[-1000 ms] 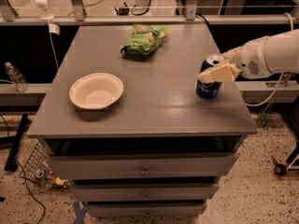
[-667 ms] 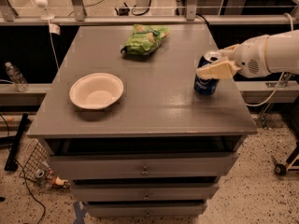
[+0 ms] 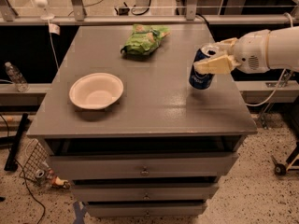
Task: Move pepsi can near paper bowl
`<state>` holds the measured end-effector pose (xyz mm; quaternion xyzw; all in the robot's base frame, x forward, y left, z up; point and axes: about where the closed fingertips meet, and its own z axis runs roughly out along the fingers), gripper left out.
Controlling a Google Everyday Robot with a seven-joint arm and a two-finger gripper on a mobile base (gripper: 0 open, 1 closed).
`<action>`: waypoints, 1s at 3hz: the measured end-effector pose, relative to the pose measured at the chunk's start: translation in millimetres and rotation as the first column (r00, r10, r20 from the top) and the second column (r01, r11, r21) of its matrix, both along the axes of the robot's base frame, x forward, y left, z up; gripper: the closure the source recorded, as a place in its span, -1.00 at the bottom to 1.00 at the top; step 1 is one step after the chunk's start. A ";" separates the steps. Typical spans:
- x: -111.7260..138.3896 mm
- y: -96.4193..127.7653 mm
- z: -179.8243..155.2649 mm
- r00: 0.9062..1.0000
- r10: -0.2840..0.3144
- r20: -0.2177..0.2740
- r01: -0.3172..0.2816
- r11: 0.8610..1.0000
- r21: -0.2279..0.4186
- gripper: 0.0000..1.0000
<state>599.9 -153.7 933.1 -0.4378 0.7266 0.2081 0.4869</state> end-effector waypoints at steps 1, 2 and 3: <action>0.0 0.1 0.0 1.000 0.000 0.000 0.000 1.000 0.000 1.00; -1.0 28.6 -1.8 0.997 0.076 -0.010 -0.076 0.997 -0.021 1.00; -16.5 96.9 -10.9 0.953 0.297 -0.059 -0.299 0.953 -0.036 1.00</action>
Offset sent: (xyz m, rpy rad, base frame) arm -0.0038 0.0749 -0.0051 -0.0625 0.0255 0.2101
